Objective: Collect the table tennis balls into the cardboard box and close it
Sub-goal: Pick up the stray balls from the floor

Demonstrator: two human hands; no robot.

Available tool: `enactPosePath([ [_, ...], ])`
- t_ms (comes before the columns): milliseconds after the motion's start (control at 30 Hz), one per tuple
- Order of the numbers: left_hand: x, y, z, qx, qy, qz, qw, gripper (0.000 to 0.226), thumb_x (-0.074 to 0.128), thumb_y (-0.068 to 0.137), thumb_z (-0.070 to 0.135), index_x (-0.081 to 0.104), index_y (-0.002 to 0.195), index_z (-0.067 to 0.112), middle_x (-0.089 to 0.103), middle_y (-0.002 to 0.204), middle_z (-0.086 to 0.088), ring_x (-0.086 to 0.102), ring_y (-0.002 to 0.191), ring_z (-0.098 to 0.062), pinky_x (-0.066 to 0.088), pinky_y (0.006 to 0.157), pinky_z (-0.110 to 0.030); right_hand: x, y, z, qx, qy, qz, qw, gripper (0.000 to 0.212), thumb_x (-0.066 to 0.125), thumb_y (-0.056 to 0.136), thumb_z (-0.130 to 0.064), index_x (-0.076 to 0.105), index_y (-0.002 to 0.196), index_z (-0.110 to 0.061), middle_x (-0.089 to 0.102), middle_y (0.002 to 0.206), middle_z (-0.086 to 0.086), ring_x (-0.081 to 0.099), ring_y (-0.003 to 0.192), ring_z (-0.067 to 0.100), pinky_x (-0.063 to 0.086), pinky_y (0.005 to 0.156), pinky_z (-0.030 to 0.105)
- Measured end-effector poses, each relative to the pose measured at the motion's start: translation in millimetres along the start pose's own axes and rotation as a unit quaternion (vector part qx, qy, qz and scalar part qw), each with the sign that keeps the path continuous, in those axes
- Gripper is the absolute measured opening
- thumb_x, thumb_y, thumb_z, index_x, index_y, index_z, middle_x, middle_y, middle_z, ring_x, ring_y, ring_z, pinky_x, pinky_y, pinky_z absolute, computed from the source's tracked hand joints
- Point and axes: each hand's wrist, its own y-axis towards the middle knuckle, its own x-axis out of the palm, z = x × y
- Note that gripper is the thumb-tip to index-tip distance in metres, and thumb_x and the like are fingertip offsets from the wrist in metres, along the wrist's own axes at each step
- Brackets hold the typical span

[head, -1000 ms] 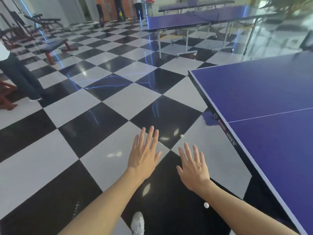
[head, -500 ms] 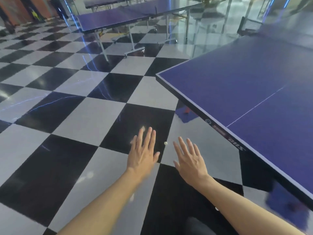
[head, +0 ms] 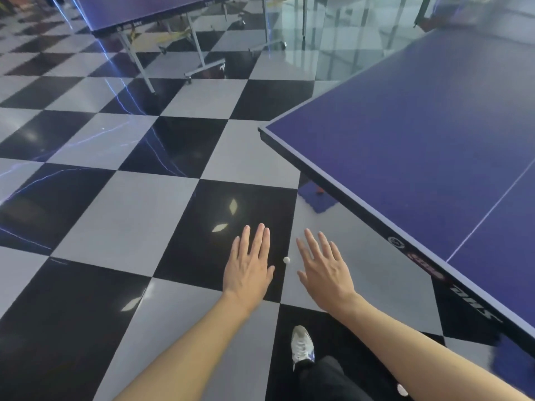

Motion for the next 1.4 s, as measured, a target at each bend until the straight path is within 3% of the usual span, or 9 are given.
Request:
enactPosePath([
  [233,47,73,-35,0.02,-0.007,-0.012,1.0,0.08,0.029,0.104,0.048,-0.018,0.152,0.004,-0.015,0.163,-0.014,-0.007,0.15,-0.039,0.008,0.121,-0.048,24,74,5,0.023,0.007,-0.006,1.0,0.073,0.04,0.102,-0.04,-0.005,0.155,-0.017,0.0,0.163,0.012,0.005,0.148,0.037,0.016,0.12,0.046],
  [367,97,102,-49,0.033,-0.035,-0.014,0.999,0.082,0.035,0.102,0.047,-0.014,0.154,0.006,-0.008,0.165,-0.011,-0.002,0.151,-0.036,0.01,0.121,-0.046,74,100,4,0.048,-0.002,-0.023,0.999,0.072,0.042,0.102,-0.041,0.0,0.155,-0.016,-0.001,0.163,0.012,0.006,0.148,0.038,0.016,0.119,0.046],
  [667,293,186,-59,0.084,-0.045,0.011,0.995,0.082,0.044,0.1,0.047,-0.001,0.156,0.008,0.011,0.165,-0.008,0.013,0.151,-0.029,0.022,0.121,-0.04,265,173,-6,0.077,-0.053,-0.037,0.995,0.067,0.051,0.099,-0.04,0.021,0.152,-0.012,0.009,0.162,0.014,0.014,0.147,0.037,0.023,0.118,0.045],
  [1033,571,300,3,0.142,-0.071,0.023,0.987,0.078,0.055,0.098,0.038,0.011,0.155,0.01,0.028,0.16,-0.006,0.028,0.146,-0.022,0.028,0.118,-0.034,519,259,17,0.151,-0.022,-0.008,0.988,0.07,0.053,0.097,-0.04,0.02,0.15,-0.008,0.009,0.162,0.015,0.011,0.148,0.035,0.02,0.119,0.043],
  [1200,644,329,41,0.179,-0.096,0.005,0.979,0.074,0.06,0.096,0.033,0.019,0.153,0.01,0.039,0.152,-0.005,0.044,0.135,-0.022,0.039,0.11,-0.033,577,255,49,0.213,0.001,-0.013,0.977,0.07,0.055,0.096,-0.039,0.022,0.149,-0.008,0.011,0.161,0.015,0.012,0.148,0.034,0.021,0.118,0.042],
  [1400,688,366,63,0.209,-0.048,-0.015,0.977,0.061,0.062,0.095,0.024,0.031,0.147,0.017,0.048,0.132,-0.001,0.058,0.105,-0.02,0.05,0.087,-0.03,617,251,72,0.245,0.022,-0.01,0.969,0.067,0.055,0.097,-0.04,0.025,0.149,-0.01,0.012,0.161,0.013,0.014,0.147,0.031,0.022,0.118,0.04],
])
